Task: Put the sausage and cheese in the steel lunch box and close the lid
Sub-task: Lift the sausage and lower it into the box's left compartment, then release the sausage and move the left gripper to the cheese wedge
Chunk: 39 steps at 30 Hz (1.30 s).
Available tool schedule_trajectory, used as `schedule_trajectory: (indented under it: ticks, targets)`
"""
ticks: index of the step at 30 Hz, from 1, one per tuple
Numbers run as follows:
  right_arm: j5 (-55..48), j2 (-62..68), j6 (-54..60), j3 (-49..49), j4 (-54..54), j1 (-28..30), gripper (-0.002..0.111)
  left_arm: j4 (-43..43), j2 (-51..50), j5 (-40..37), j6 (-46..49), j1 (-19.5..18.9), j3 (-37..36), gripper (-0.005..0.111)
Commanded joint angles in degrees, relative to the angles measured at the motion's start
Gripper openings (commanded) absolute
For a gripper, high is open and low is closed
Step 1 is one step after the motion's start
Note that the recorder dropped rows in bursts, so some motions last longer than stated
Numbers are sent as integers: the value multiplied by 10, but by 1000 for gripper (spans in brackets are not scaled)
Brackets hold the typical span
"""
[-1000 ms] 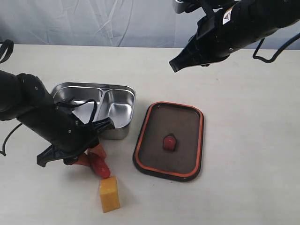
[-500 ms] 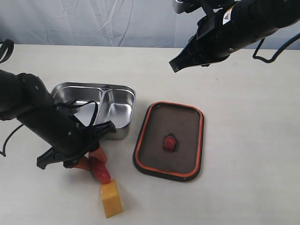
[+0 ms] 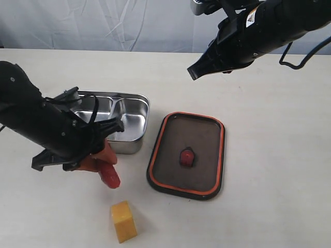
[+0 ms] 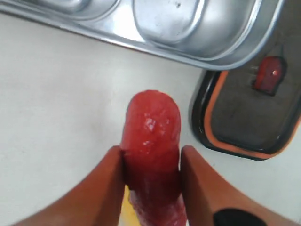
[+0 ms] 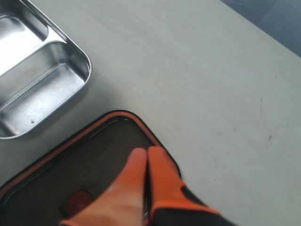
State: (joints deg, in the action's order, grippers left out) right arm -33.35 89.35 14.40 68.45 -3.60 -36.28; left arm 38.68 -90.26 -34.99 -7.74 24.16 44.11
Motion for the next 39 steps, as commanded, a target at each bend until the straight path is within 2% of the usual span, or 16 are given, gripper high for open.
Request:
schedule_trajectory:
  ticks: [1,6,9,13,16,25,30,33,37,39]
  targets:
    - [1,-4,0,-1,6,3,0,-29,55,12,-5,2,7,0]
    - [1,-4,0,-1,6,3,0,-80,82,32,-16,-23,35,0]
    - [1,-4,0,-1,6,3,0,-141,81,60,-46,-47,55,0]
    - [1,-4,0,-1,6,3,0,-226,57,72,-105,-90,76,0]
    - [1,-4,0,-1,6,3,0,-236,23,72,-106,-109,93,0]
    - [-3,-4,0,-1,5,3,0,-273,-74,79,-102,-109,155,0]
    - [-8,-4,-5,-1,5,3,0,-275,-110,47,-102,-109,169,0]
    - [-8,-4,-5,-1,5,3,0,-275,-112,55,-102,-109,170,0]
    - [-8,-4,-5,-1,5,3,0,-271,-112,75,-101,-109,170,12]
    - [-8,-4,-5,-1,5,3,0,-266,-112,71,-101,-109,170,24]
